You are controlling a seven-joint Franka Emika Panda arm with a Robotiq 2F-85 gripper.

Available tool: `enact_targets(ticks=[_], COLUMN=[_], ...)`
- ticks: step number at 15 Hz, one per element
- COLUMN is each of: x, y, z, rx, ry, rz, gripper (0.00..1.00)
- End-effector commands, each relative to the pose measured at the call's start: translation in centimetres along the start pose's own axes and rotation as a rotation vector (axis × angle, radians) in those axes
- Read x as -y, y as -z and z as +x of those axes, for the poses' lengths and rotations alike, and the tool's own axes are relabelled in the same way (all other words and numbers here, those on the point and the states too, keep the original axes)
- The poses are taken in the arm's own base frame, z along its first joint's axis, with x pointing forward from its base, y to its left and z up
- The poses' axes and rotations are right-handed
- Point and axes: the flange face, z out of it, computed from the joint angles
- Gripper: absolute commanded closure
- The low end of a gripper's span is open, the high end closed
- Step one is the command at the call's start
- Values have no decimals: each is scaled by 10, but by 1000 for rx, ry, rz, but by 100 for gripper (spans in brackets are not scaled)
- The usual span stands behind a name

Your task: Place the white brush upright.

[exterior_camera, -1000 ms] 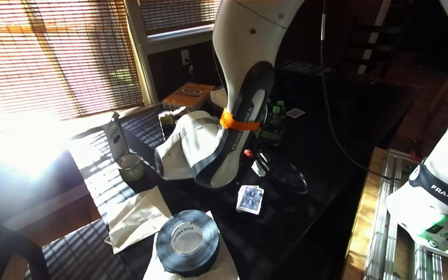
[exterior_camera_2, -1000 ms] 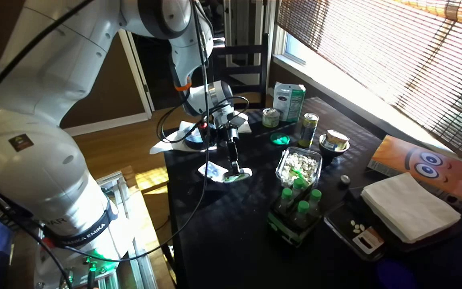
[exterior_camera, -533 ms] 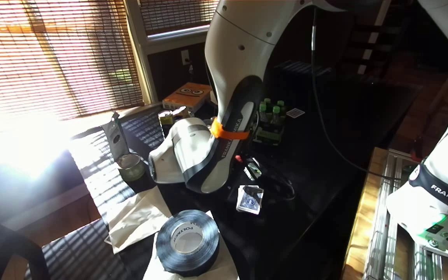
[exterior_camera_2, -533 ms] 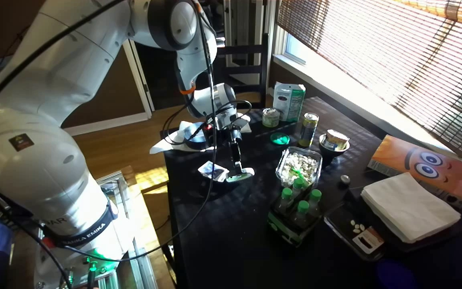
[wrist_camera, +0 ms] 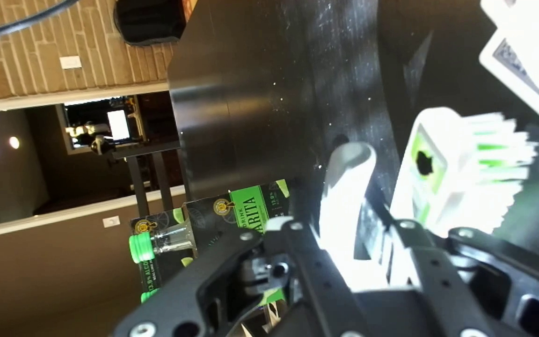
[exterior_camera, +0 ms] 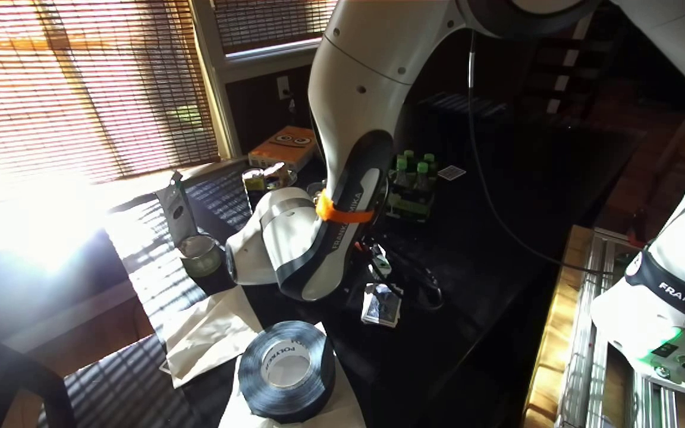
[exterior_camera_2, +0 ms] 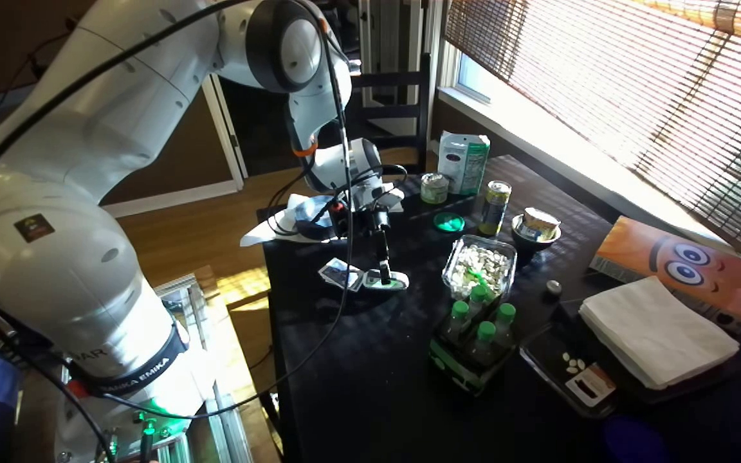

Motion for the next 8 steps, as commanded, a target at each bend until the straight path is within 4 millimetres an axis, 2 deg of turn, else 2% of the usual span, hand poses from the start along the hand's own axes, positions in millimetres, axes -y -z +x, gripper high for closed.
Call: enact_targets(ticks=[1,6,8], x=[3,-9,-18], y=[4,9,11], z=[6,15,20], rx=[21,49,78], ry=[4,-34,-48], rz=[-6,30,58], gripper=[35,2,0])
